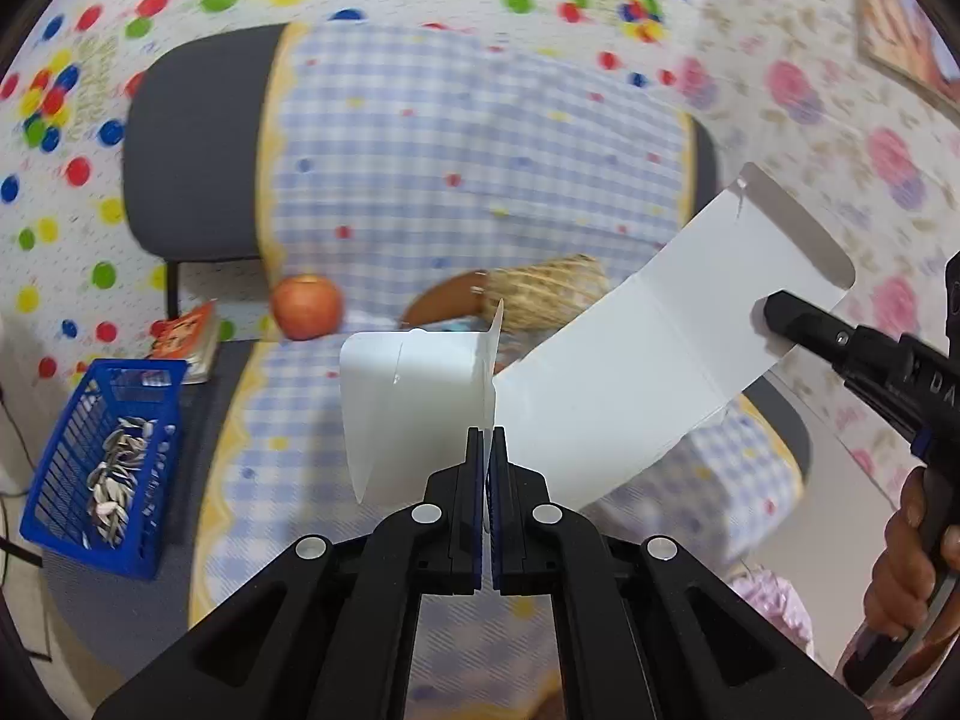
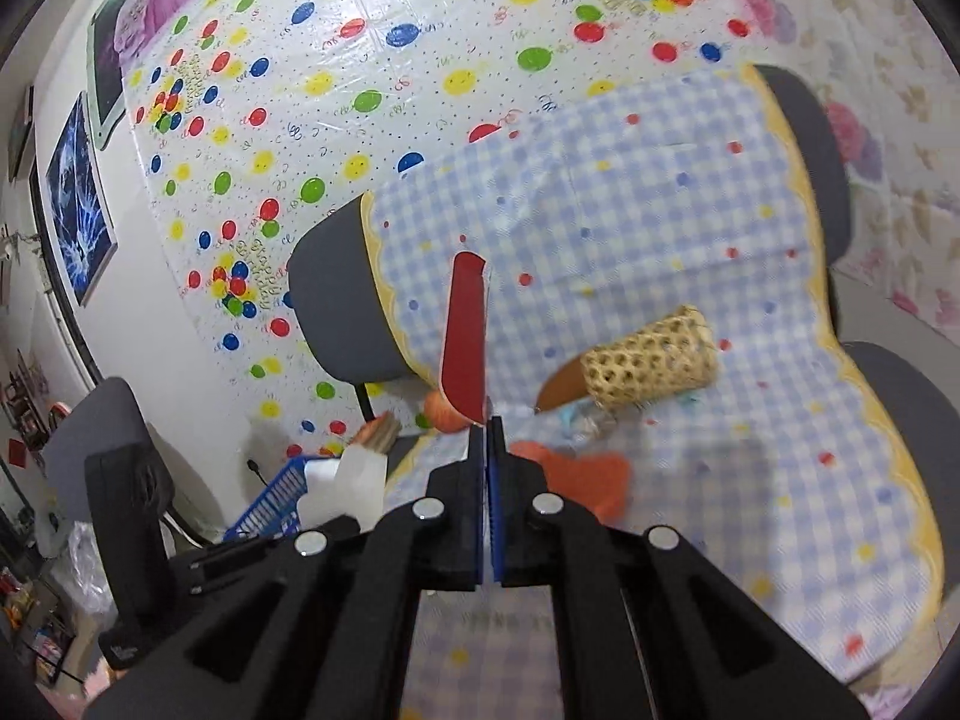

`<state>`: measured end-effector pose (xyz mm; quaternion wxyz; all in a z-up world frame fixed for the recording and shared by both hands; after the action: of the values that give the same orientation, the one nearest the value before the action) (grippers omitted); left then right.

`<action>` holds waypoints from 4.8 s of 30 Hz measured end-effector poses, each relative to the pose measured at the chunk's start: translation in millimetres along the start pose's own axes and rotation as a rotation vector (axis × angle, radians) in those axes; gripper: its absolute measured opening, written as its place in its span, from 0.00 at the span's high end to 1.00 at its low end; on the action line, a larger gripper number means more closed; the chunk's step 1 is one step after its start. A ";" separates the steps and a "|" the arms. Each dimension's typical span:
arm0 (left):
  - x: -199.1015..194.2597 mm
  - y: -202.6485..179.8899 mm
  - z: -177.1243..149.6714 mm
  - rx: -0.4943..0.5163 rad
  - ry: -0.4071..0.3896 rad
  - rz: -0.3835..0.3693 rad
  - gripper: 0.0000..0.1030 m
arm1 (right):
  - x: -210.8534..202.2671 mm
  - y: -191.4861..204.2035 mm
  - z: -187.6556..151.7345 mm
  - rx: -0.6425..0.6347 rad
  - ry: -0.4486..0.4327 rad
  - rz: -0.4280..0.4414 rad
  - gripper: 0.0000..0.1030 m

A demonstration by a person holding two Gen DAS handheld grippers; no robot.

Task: Collect trash
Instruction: 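Carry both cards over the pink-lined bin and open both grippers, then move both grippers back over the chair seat, then grasp the orange knitted glove with the left gripper while the right gripper grasps the bamboo ball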

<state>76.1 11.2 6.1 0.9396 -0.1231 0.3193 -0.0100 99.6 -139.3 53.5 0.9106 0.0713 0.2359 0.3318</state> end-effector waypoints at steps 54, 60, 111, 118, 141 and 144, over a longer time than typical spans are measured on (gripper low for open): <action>51.9 -319.8 -223.3 0.526 0.470 -0.559 0.35 | -241.5 -214.0 -234.5 0.335 0.210 -0.772 0.59; 48.1 -282.1 -194.9 0.464 0.374 -0.444 0.28 | -248.9 -206.5 -214.0 0.345 0.148 -0.748 0.59; 150.6 23.4 4.2 -0.054 0.208 0.033 0.35 | 61.5 -100.6 -35.1 -0.049 0.180 -0.306 0.60; 187.6 17.6 4.9 -0.053 0.246 0.052 0.57 | 63.0 -107.9 -42.3 -0.032 0.205 -0.305 0.59; 146.9 71.4 42.7 -0.076 0.089 0.149 0.83 | 207.3 -116.4 4.7 -0.076 0.242 -0.287 0.28; 149.6 74.1 37.9 -0.080 0.105 0.137 0.83 | 211.5 -123.3 25.0 -0.082 0.169 -0.335 0.25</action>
<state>213.6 76.9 -71.9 0.9144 -0.1379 0.3758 0.0604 323.3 -98.7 -40.7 0.9322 -0.0343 0.3061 0.1898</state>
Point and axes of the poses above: each gripper's, at about its wrist camera, not at the fingertips, and x roughly the way its jaws point, y to its left, z to its top, the point moved 9 cm from there along x, roughly the way its jaws point, and after that the axes turned 6 degrees about -x, right-handed, at the moved point
